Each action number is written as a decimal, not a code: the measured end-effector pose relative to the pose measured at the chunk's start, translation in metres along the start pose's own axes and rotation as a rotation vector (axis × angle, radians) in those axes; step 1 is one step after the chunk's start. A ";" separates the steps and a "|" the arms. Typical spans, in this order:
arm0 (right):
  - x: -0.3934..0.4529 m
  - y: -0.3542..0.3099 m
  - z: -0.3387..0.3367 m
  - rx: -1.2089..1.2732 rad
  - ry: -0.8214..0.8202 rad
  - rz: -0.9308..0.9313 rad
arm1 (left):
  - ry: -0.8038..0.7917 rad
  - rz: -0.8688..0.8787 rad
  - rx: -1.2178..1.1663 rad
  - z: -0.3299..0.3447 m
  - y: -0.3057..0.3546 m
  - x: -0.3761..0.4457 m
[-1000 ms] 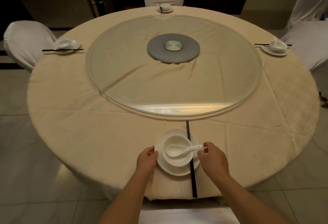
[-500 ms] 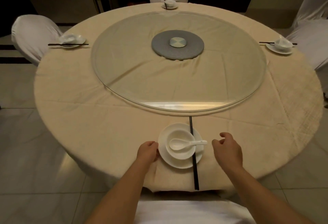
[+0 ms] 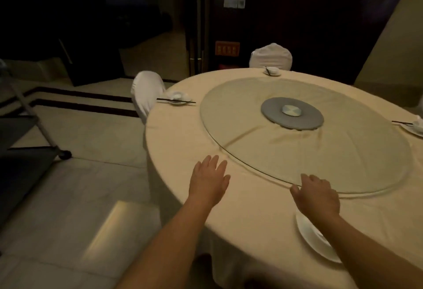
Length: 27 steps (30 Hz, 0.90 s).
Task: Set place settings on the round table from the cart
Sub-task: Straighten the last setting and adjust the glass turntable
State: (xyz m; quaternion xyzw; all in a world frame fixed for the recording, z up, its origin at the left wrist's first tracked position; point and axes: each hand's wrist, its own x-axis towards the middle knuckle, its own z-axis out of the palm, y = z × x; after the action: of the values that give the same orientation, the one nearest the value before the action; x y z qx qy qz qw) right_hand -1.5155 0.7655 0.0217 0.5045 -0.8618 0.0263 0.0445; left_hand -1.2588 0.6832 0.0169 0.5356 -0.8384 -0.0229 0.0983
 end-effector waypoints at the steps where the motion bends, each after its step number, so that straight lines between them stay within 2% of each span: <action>1: -0.003 -0.030 -0.007 0.002 0.025 -0.027 | 0.019 -0.010 0.028 -0.018 -0.027 -0.003; 9: -0.021 -0.261 -0.072 0.106 0.113 -0.268 | 0.176 -0.233 0.165 -0.140 -0.220 -0.045; 15: 0.007 -0.367 -0.111 0.189 0.194 -0.347 | 0.244 -0.376 0.160 -0.181 -0.309 -0.027; 20: 0.062 -0.425 -0.119 0.204 0.233 -0.289 | 0.256 -0.302 0.185 -0.184 -0.364 0.036; 27: 0.170 -0.489 -0.099 0.181 0.226 -0.139 | 0.248 -0.137 0.217 -0.161 -0.433 0.190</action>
State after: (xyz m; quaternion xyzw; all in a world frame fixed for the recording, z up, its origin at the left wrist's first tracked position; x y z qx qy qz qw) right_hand -1.1675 0.3875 0.1383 0.5587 -0.8084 0.1574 0.0973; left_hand -0.9183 0.3379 0.1394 0.5975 -0.7791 0.1272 0.1406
